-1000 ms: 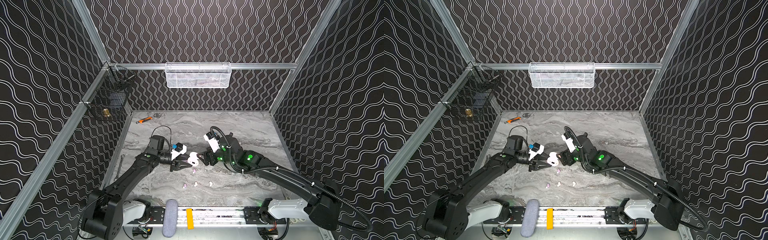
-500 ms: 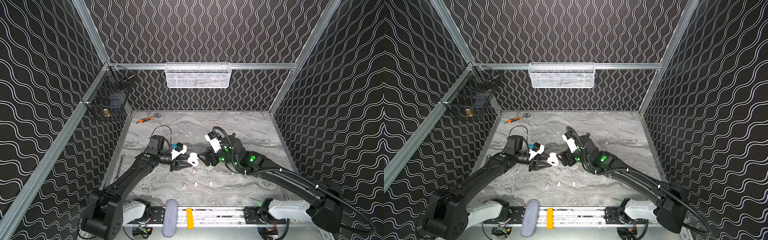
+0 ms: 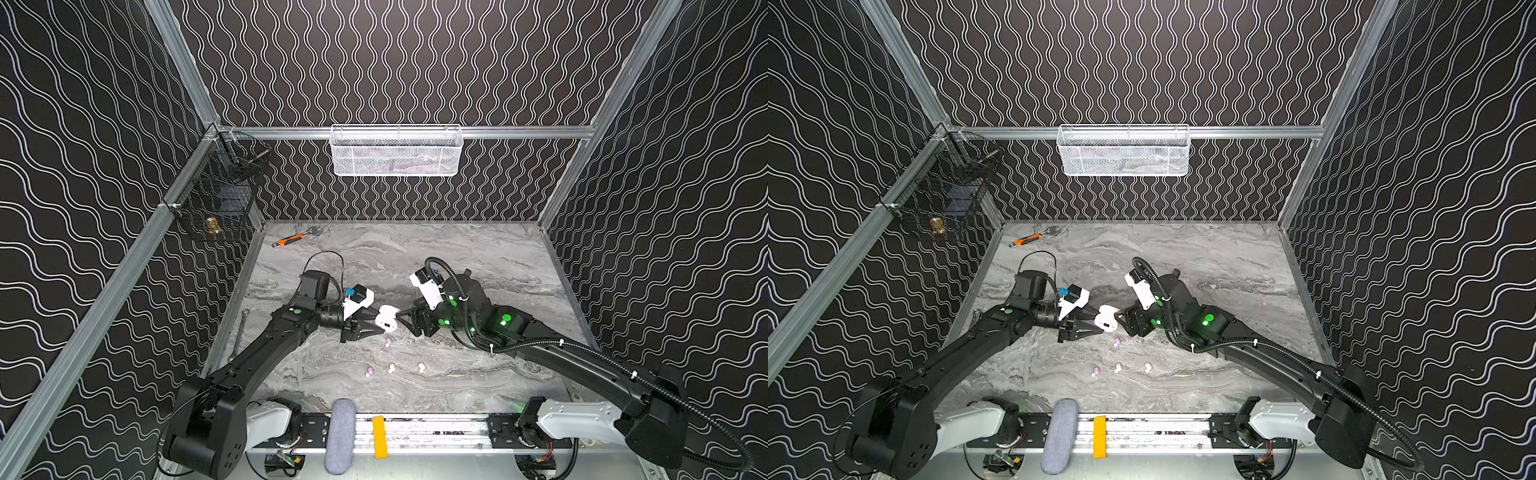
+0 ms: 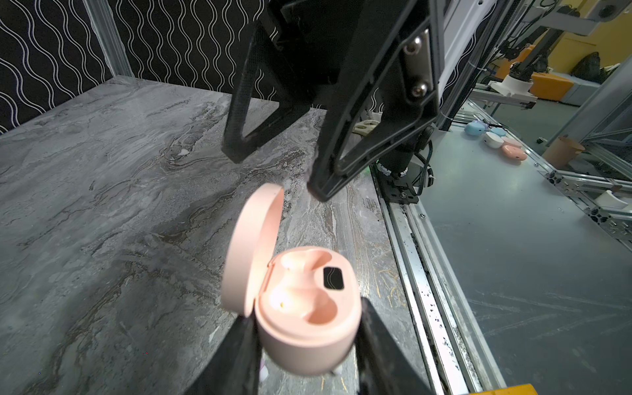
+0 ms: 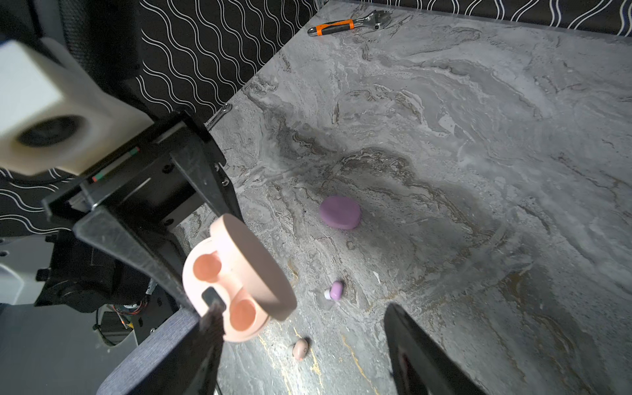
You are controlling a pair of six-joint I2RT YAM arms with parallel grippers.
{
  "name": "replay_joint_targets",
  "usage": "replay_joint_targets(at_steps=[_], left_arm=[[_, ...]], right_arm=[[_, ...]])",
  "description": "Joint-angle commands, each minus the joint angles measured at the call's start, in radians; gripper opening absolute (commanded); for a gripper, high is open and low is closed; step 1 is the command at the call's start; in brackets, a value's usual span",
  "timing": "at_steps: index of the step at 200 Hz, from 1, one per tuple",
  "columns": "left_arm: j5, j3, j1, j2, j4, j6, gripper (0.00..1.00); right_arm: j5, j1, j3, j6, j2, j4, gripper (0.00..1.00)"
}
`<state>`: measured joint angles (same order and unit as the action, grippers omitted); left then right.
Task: Insert wireless bluetooth earbuds into charging case
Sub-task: Open the charging case, then pick up the wireless bluetooth earbud from the bottom-center of the table.
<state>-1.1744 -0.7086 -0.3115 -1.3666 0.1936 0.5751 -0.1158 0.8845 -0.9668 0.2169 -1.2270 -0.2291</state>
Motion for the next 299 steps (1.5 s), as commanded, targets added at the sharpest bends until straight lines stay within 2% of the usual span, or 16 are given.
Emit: replay_joint_targets(at_steps=[1, 141, 175, 209, 264, 299], left_arm=[[-0.010, -0.008, -0.001, -0.004, -0.037, -0.011, 0.24], [0.005, 0.000, -0.001, -0.007, -0.081, -0.043, 0.24], [0.013, 0.005, 0.000, -0.005, -0.087, -0.046, 0.24], [0.018, 0.009, -0.001, -0.006, -0.107, -0.064, 0.24], [0.016, 0.021, -0.001, -0.011, -0.125, -0.077, 0.25], [0.010, 0.020, -0.001, -0.011, -0.125, -0.081, 0.25]], right_arm=[[-0.013, 0.002, 0.007, -0.001, 0.000, 0.014, 0.75], [-0.019, 0.002, 0.083, 0.075, 0.052, 0.018, 0.74], [0.002, -0.001, 0.094, 0.144, 0.038, -0.037, 0.74], [0.017, -0.012, 0.091, 0.220, -0.025, -0.162, 0.68], [-0.028, -0.010, 0.240, 0.356, 0.020, -0.086, 0.55], [-0.068, -0.010, 0.313, 0.392, 0.001, -0.058, 0.47]])
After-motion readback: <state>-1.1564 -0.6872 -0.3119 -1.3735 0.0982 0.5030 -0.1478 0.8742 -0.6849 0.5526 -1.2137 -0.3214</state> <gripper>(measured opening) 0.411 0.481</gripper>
